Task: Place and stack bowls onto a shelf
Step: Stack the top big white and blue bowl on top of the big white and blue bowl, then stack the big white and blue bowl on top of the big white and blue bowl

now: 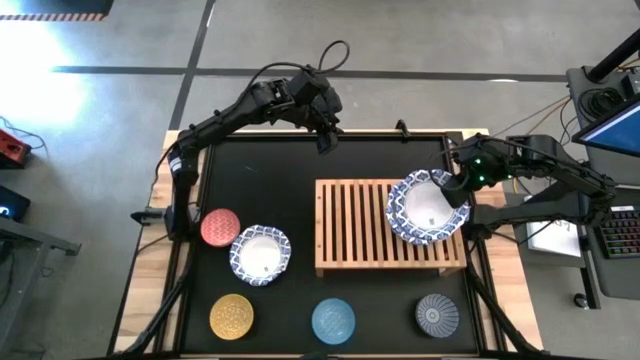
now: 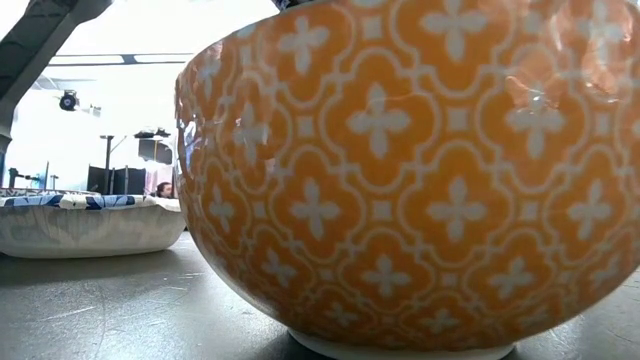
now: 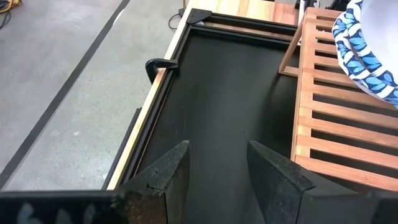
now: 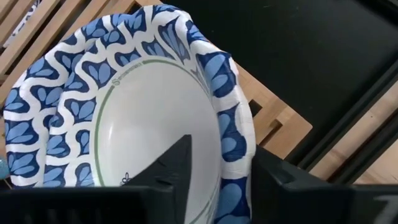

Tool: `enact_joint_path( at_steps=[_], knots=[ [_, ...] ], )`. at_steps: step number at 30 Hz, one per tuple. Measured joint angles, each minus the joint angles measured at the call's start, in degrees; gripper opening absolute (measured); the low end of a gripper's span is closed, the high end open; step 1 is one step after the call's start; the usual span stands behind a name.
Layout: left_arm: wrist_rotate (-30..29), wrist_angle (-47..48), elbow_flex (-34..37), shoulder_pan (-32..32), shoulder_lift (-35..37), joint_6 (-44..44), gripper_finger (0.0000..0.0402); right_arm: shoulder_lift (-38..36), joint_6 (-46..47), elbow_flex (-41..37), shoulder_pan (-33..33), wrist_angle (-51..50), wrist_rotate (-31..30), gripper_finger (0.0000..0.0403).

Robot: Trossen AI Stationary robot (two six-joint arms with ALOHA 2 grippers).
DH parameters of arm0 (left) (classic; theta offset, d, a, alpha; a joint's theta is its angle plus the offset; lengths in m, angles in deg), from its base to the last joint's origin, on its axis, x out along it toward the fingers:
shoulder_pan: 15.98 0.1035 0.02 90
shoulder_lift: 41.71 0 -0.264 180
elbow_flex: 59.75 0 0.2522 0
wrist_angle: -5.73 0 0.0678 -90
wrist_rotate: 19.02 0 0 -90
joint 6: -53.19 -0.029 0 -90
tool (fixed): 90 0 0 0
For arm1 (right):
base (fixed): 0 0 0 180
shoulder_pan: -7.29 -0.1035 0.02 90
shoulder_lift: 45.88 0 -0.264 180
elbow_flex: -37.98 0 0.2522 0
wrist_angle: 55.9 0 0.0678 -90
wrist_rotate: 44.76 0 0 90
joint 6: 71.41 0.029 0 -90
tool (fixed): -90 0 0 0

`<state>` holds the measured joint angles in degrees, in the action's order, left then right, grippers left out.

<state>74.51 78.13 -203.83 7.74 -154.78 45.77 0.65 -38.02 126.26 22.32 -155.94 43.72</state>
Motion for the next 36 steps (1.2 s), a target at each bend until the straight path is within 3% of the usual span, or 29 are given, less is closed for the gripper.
enact_joint_path(
  at_steps=[7,11,15,25,36],
  knots=[
    [0.01,0.03,0.00,0.00,0.00,0.03,0.0142,0.02,-0.27,4.46,0.00,0.43,-0.85,0.0158],
    [0.02,0.04,0.00,0.00,0.00,0.51,0.0142,-0.28,-0.76,8.76,0.00,2.54,-4.96,0.0164],
    [0.02,-0.32,0.26,-0.06,0.00,1.00,0.0142,-0.65,-3.24,10.37,0.00,7.77,-5.36,0.0161],
    [0.02,-1.30,0.63,-0.13,0.00,3.98,0.0142,-0.58,-10.51,7.83,-0.13,18.95,16.89,0.0146],
    [-0.04,-1.98,0.68,-0.08,0.00,3.59,0.0142,-0.22,-9.05,0.50,-0.13,23.32,18.12,0.0135]
  ],
)
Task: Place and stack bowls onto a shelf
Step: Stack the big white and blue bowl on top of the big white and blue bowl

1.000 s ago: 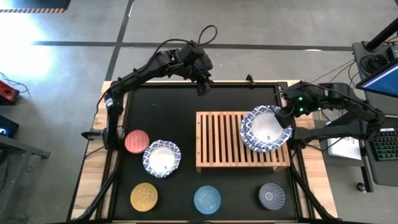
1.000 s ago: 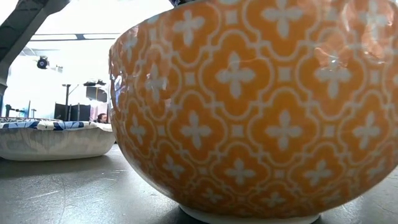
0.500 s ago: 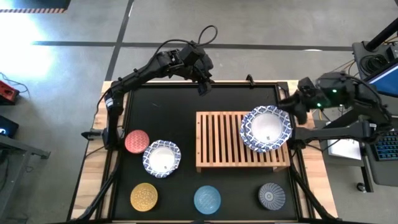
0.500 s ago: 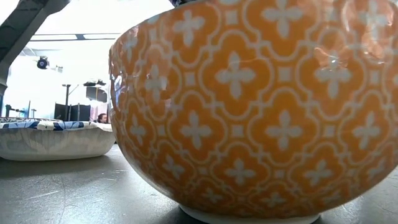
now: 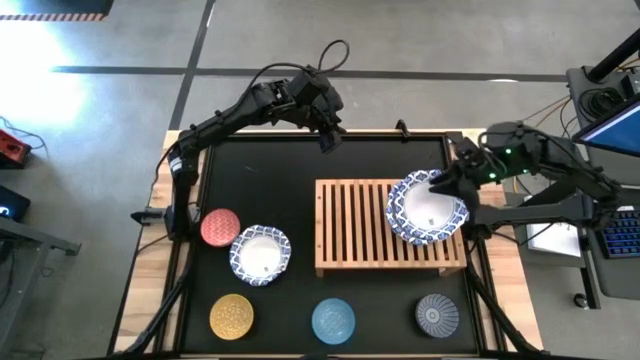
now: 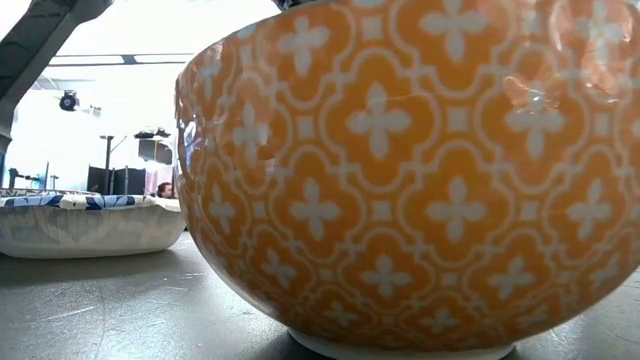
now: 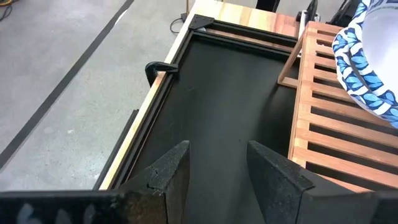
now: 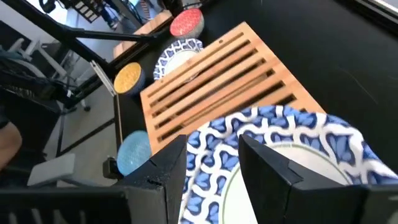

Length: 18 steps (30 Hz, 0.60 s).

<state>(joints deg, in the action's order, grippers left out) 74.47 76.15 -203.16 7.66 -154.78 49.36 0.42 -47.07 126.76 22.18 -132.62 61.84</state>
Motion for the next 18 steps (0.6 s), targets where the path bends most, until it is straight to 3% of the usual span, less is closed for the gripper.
enact_joint_path(
  at_steps=[7,14,18],
  knots=[
    [-6.41,10.24,0.00,0.06,-0.09,1.91,0.0142,0.75,-1.47,0.63,0.00,3.91,-1.88,0.0134],
    [-10.48,26.37,0.09,-0.95,-0.20,9.83,0.0142,1.12,-6.25,0.57,0.04,2.94,-17.70,0.0137],
    [-13.95,32.05,0.80,-2.50,-0.19,14.09,0.0142,1.50,-9.01,0.61,0.09,1.95,-21.25,0.0137]
  ],
)
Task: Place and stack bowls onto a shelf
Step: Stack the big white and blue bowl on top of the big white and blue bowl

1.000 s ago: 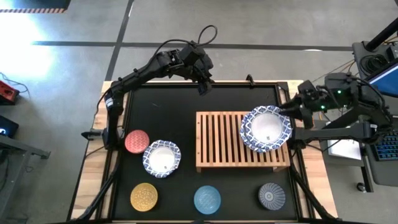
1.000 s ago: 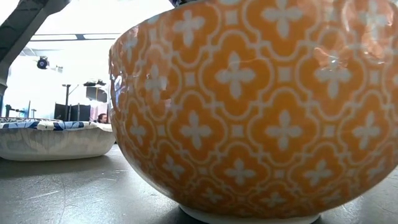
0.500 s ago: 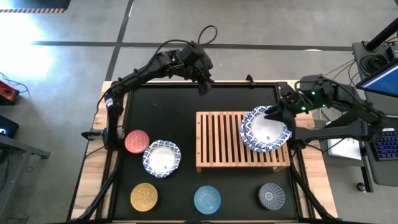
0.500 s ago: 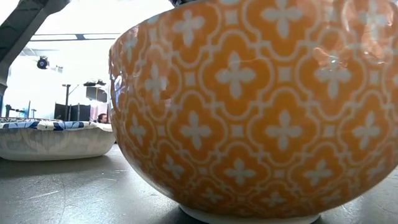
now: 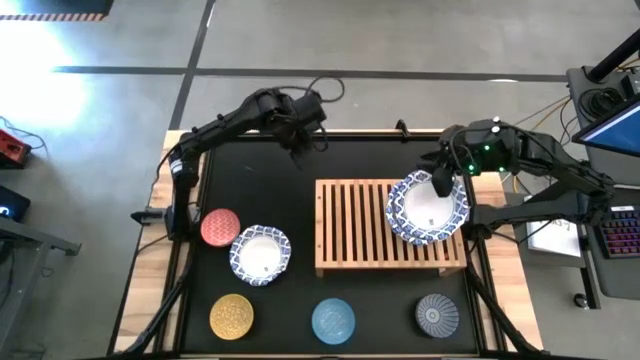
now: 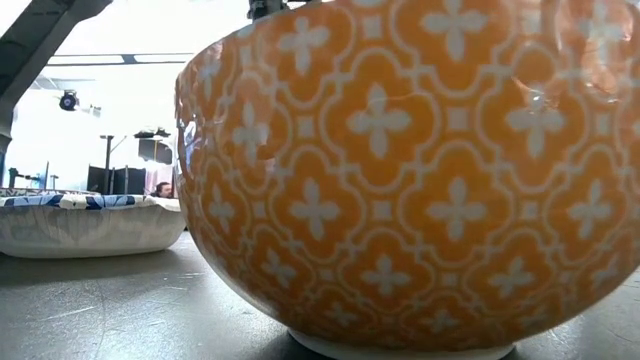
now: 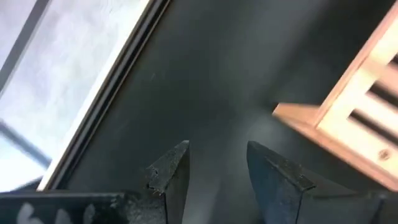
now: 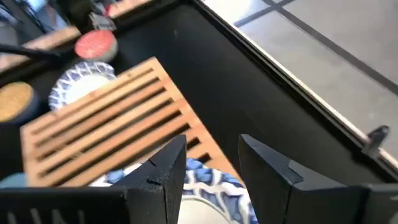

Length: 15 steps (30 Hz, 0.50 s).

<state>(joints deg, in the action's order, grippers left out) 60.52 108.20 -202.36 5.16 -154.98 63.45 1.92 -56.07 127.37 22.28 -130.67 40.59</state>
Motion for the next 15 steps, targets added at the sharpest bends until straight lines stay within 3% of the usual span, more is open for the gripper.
enact_joint_path(
  at_steps=[7,11,15],
  knots=[
    [-2.52,1.18,9.57,-1.26,1.77,6.39,0.0142,0.65,-2.53,0.00,0.04,-1.85,-0.51,0.0139],
    [-2.70,-0.07,18.69,-1.26,3.84,9.83,0.0142,0.88,-4.09,0.00,0.06,-1.85,-0.54,0.0140],
    [-6.71,-1.19,29.09,-1.33,8.90,14.64,0.0142,1.08,-6.06,0.00,0.04,-1.93,-1.33,0.0141]
  ],
)
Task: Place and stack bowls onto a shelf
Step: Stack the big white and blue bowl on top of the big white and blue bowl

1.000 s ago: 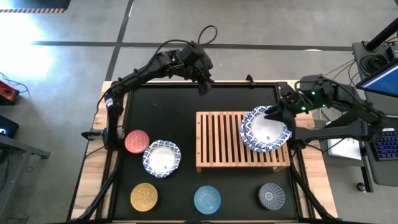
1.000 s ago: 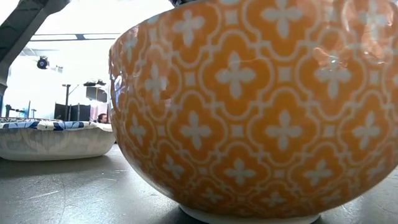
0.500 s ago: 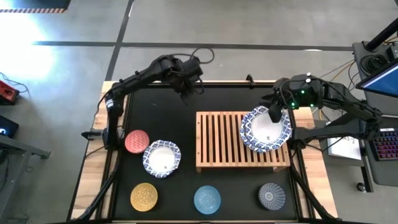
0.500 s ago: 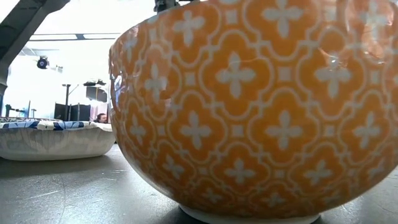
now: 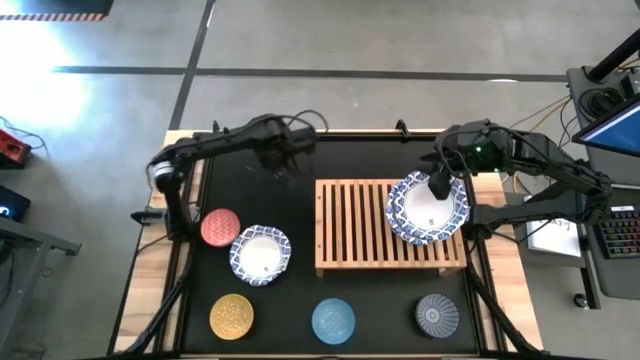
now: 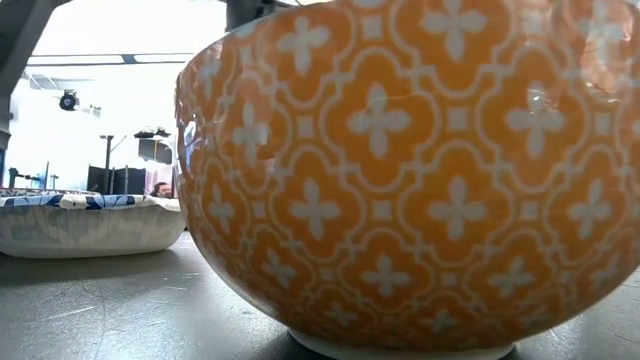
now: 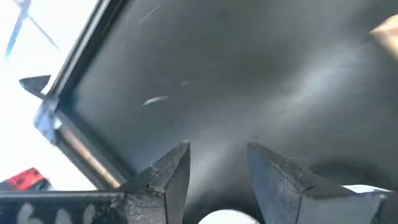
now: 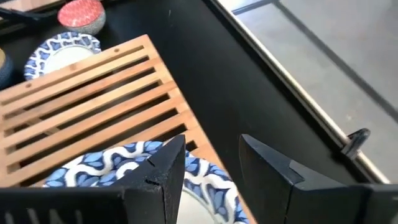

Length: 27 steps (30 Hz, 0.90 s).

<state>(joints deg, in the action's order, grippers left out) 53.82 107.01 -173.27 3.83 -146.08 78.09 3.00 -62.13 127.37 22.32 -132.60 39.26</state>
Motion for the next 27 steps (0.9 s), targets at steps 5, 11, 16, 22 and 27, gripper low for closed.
enact_joint_path(
  at_steps=[5,11,16,22,27],
  knots=[
    [-0.35,-7.93,15.18,0.06,9.34,7.11,0.0142,0.52,-1.69,0.00,0.02,0.47,-2.22,0.0142],
    [1.29,-15.82,31.73,-0.63,20.68,18.10,0.0142,1.91,-1.85,0.00,0.00,0.90,-3.08,0.0139],
    [4.57,-17.75,41.98,-3.00,27.58,28.12,0.0142,3.41,-1.85,0.00,0.01,0.88,-3.08,0.0144],
    [7.65,-18.58,47.10,-10.22,32.74,39.87,0.0142,5.15,-1.94,0.00,0.00,0.68,-3.08,0.0141],
    [7.69,-18.62,47.20,-18.20,33.58,48.80,0.0142,6.09,-2.98,0.00,0.00,0.22,-3.10,0.0144]
  ],
)
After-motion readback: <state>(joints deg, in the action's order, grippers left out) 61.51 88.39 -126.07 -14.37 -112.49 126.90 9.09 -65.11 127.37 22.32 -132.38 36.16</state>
